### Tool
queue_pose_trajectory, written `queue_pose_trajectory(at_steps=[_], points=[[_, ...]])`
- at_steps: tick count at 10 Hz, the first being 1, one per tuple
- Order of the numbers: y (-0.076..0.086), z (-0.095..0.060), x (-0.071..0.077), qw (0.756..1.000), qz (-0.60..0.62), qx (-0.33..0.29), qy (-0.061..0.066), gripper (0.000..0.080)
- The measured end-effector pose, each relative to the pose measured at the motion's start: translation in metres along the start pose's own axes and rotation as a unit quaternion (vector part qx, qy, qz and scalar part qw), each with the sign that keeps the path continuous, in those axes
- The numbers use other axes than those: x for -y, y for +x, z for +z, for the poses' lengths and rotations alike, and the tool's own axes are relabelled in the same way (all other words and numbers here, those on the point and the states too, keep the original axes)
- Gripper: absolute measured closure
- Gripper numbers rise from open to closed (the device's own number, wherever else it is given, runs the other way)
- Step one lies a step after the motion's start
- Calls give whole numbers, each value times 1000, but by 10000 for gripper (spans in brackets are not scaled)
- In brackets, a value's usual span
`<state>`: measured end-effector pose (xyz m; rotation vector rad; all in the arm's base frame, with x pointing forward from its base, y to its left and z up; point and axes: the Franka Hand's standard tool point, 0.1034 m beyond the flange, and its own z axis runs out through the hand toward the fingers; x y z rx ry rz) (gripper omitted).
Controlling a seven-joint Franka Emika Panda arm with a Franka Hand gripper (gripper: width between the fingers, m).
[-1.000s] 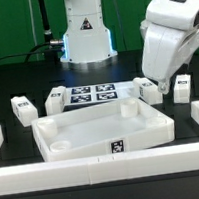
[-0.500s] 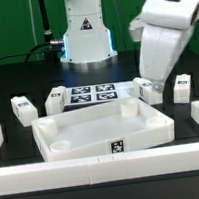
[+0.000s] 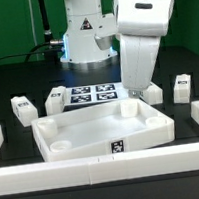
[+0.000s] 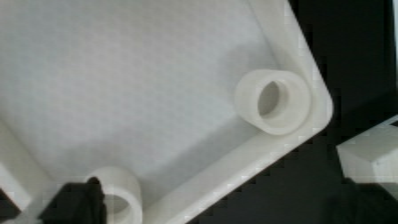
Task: Assemble desk
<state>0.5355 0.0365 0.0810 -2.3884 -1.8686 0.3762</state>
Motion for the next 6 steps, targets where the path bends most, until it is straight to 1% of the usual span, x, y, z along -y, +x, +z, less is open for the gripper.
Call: queue_pose_trajectory(at_steps=[1, 2, 3, 4, 5, 6], points=[[-1, 0, 0, 1000, -3, 0, 0, 150], [-12, 0, 1, 996, -84, -7, -1, 150], [-26, 2, 3, 991, -130, -21, 5, 150], [-36, 6, 3, 985, -168, -32, 11, 150], [-41, 11, 4, 984, -172, -38, 18, 150], [-40, 16, 6, 985, -165, -37, 25, 150]])
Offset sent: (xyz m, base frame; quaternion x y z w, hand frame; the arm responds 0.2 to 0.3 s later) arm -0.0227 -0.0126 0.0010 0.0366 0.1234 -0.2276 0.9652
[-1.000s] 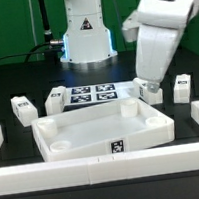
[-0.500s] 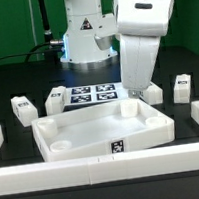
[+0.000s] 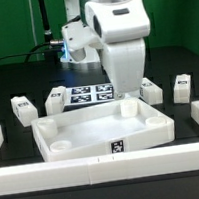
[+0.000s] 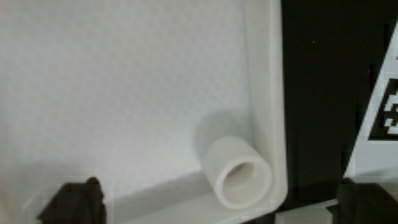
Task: Assemble desk
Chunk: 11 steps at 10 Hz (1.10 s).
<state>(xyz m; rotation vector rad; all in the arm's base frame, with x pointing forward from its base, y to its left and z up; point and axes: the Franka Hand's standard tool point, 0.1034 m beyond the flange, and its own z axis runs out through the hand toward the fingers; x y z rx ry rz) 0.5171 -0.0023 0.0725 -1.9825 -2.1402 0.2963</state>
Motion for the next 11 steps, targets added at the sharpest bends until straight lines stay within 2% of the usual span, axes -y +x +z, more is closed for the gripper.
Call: queue_pose_trajectory(at_steps=[3, 4, 5, 7, 10, 11], points=[[-2, 1, 1, 1000, -1, 0, 0, 150], [-11, 5, 7, 998, -65, -26, -5, 150], [-20, 9, 12, 995, -89, -38, -3, 150], [-30, 13, 14, 987, -151, -54, -7, 150], [-31, 15, 15, 989, -139, -54, -6, 150], [-32, 23, 16, 988, -141, -58, 0, 150]])
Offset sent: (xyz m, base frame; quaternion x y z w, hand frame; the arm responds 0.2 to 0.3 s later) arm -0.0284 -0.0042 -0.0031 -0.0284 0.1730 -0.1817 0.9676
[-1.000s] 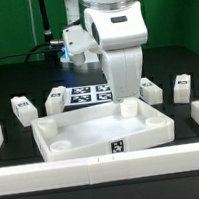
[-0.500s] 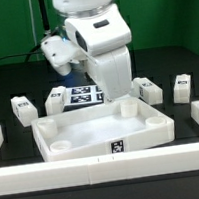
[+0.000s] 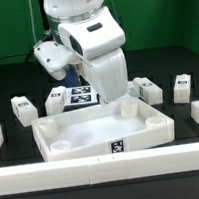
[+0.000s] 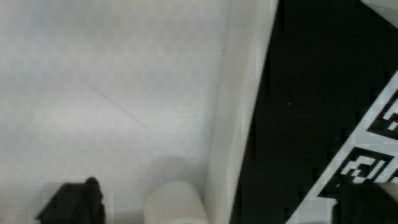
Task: Assemble desk
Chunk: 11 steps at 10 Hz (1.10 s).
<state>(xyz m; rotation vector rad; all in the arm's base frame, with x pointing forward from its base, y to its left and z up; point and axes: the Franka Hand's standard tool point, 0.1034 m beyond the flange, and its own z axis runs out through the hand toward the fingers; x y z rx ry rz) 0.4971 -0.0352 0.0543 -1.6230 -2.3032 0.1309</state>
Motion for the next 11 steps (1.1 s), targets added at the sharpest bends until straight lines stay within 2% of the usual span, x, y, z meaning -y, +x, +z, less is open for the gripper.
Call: queue_pose_trajectory(at_steps=[2, 7, 8, 9, 10, 11], points=[[-5, 18, 5, 1000, 7, -10, 9, 150], [-8, 39, 9, 999, 11, -21, 24, 150], [-10, 40, 9, 999, 13, -22, 24, 150], [-11, 42, 10, 999, 15, -23, 25, 242], [-10, 41, 9, 999, 17, -22, 25, 242], [-10, 39, 9, 999, 18, -21, 24, 443]])
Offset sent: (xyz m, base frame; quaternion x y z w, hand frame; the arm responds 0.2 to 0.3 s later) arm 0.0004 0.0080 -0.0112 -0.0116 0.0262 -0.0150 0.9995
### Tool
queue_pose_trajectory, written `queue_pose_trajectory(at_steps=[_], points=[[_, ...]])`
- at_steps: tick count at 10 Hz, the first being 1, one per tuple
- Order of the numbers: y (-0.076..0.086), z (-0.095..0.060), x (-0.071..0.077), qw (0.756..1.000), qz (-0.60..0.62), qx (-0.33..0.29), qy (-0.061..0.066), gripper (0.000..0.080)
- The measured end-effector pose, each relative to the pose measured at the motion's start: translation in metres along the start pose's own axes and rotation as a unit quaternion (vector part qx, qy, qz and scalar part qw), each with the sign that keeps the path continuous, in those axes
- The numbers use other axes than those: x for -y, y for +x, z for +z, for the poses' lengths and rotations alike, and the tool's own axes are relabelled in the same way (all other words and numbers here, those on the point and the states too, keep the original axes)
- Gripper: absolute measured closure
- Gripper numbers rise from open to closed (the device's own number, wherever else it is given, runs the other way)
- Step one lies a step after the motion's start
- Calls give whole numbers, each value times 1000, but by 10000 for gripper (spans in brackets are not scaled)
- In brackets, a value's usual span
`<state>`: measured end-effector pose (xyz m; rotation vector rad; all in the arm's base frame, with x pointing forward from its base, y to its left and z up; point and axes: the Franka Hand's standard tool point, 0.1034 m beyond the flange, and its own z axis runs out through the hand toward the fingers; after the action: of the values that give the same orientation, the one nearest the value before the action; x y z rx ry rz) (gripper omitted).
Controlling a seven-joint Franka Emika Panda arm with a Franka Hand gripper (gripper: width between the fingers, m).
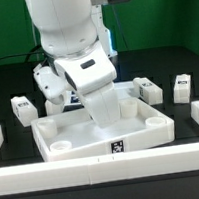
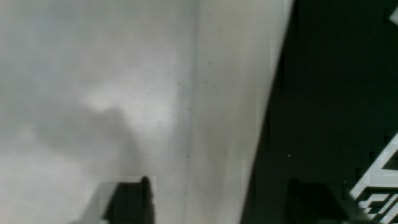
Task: Assemble desk
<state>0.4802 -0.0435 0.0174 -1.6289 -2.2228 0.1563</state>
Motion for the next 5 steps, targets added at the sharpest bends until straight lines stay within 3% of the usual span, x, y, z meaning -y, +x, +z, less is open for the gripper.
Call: queue_pose_trajectory(at_steps=[2, 5], points=[[0, 0, 0, 1000, 0, 0, 0, 730], [-1, -1, -1, 1000, 1, 1, -2, 730]])
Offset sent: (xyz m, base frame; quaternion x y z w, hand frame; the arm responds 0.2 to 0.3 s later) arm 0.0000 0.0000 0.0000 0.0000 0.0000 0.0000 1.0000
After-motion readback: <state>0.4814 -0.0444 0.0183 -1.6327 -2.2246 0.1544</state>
